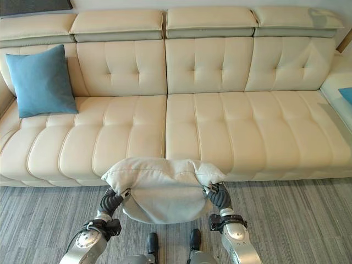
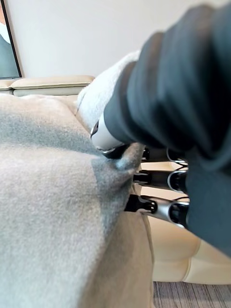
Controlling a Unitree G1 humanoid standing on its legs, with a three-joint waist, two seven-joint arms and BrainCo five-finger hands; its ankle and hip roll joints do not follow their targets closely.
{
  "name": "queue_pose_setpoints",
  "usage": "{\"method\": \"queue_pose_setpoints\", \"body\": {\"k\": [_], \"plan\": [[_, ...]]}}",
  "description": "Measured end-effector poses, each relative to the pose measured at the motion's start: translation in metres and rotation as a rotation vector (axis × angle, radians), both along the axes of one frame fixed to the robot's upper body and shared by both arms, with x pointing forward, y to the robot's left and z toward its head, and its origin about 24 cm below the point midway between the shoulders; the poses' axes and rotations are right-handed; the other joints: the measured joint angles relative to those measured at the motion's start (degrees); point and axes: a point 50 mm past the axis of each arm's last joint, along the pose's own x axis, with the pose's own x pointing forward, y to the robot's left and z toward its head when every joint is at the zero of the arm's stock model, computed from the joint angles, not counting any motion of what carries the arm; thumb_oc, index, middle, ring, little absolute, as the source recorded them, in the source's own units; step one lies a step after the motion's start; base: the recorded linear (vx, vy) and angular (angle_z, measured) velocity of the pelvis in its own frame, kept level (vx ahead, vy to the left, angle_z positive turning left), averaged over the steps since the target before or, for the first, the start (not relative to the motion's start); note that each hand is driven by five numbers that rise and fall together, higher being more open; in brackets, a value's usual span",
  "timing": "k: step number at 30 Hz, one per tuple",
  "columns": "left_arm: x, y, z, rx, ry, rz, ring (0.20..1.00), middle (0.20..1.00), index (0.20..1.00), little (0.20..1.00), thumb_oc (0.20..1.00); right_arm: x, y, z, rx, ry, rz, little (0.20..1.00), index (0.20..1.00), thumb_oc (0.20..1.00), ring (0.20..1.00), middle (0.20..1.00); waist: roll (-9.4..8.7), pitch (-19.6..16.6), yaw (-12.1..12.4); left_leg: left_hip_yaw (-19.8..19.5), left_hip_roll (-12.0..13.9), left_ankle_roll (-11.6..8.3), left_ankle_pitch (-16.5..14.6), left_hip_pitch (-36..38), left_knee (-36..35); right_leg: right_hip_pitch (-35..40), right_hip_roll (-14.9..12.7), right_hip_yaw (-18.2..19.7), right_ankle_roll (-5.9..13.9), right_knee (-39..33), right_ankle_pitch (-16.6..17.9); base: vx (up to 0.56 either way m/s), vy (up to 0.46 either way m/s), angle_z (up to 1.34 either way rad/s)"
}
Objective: Pick up all the scattered cushions and arrange them neatly on the sofa.
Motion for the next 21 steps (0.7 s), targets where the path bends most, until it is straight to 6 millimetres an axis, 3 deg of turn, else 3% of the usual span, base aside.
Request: {"method": "queue_pose_setpoints", "body": {"k": [5, 8, 10, 13, 14, 15, 16, 19, 21], "plan": [[0.0, 0.0, -0.001, 0.0, 0.004, -0.001, 0.2, 0.2, 0.2, 0.2, 0.2, -0.003, -0.001, -0.001, -0.004, 0.007, 0.0, 0.2, 0.2, 0.2, 0.2, 0.2, -1.17, -0.7, 0.7, -0.3, -0.4, 0.09, 0.1, -0.6, 0.1, 0.0, -0.5, -1.0, 0.12, 0.4, 0.1, -0.02, 0.191, 0.07], [0.003, -0.002, 0.001, 0.0, -0.002, -0.006, 0.2, 0.2, 0.2, 0.2, 0.2, -0.003, -0.002, -0.001, 0.001, 0.007, -0.013, 0.2, 0.2, 0.2, 0.2, 0.2, -1.58, -0.6, 0.5, -1.4, -1.8, 1.39, 0.1, -1.6, 1.2, -2.0, -1.6, -1.6, 0.7, 3.6, -0.9, -0.03, 0.336, 0.22], [0.005, -0.005, -0.001, -0.007, 0.002, 0.0, 0.2, 0.2, 0.2, 0.2, 0.2, -0.002, -0.005, -0.001, -0.003, 0.004, -0.025, 0.2, 0.2, 0.2, 0.2, 0.2, -0.87, -0.3, 0.0, -2.8, -3.0, 2.84, -0.8, -2.7, 2.9, -7.2, -4.1, -1.3, 1.3, 15.0, -5.3, -0.05, 0.233, 0.12], [0.015, -0.004, 0.007, 0.004, -0.034, 0.001, 0.2, 0.2, 0.2, 0.2, 0.2, 0.008, -0.004, 0.007, -0.027, -0.036, -0.018, 0.2, 0.2, 0.2, 0.2, 0.2, -0.43, 2.7, 0.2, -1.3, -3.9, 4.58, -1.8, -3.6, 5.2, -15.2, -6.8, 0.8, 1.88, 29.9, -5.6, 0.03, 0.062, -0.17], [0.018, -0.005, 0.009, 0.003, -0.045, 0.004, 0.2, 0.2, 0.2, 0.2, 0.2, 0.006, -0.003, 0.005, -0.026, -0.028, -0.017, 0.2, 0.2, 0.2, 0.2, 0.2, -0.82, 3.2, 0.2, -1.8, -4.4, 5.29, -1.8, -3.4, 5.3, -18.3, -6.5, 3.0, 3.5, 33.8, -8.8, 0.1, 0.005, -0.24], [0.023, -0.002, 0.014, 0.018, -0.064, 0.004, 0.2, 0.2, 0.2, 0.2, 0.2, 0.009, -0.002, 0.008, -0.022, -0.037, -0.012, 0.2, 0.2, 0.2, 0.2, 0.2, -0.61, 4.2, 0.6, -1.6, -3.8, 5.42, -1.7, -4.0, 5.7, -19.2, -4.2, 5.1, 4.36, 31.7, -11.5, 0.12, -0.026, -0.1], [0.026, -0.002, 0.016, 0.023, -0.074, 0.0, 0.2, 0.2, 0.2, 0.2, 0.2, 0.009, -0.002, 0.008, -0.022, -0.038, -0.013, 0.2, 0.2, 0.2, 0.2, 0.2, -0.93, 4.4, 0.5, -1.5, -3.9, 5.41, -1.7, -4.5, 5.4, -19.2, -3.9, 4.5, 4.55, 28.8, -11.4, 0.15, -0.041, 0.05], [0.03, -0.002, 0.019, 0.027, -0.089, -0.007, 0.2, 0.2, 0.2, 0.2, 0.2, 0.013, -0.002, 0.011, -0.024, -0.052, -0.018, 0.2, 0.2, 0.2, 0.2, 0.2, -1.9, 5.7, 0.3, -1.3, -4.2, 5.42, -1.7, -5.3, 4.7, -19.3, -2.8, 3.7, 4.32, 18.1, -9.9, 0.22, -0.075, 0.03], [0.029, -0.002, 0.017, 0.027, -0.082, -0.006, 0.2, 0.2, 0.2, 0.2, 0.2, 0.013, -0.002, 0.011, -0.024, -0.052, -0.024, 0.2, 0.2, 0.2, 0.2, 0.2, -2.36, 5.9, 0.5, -1.3, -4.2, 5.38, -1.7, -5.2, 4.3, -17.6, -2.2, 5.3, 6.18, 9.4, -7.6, 0.29, -0.131, 0.04]]}}
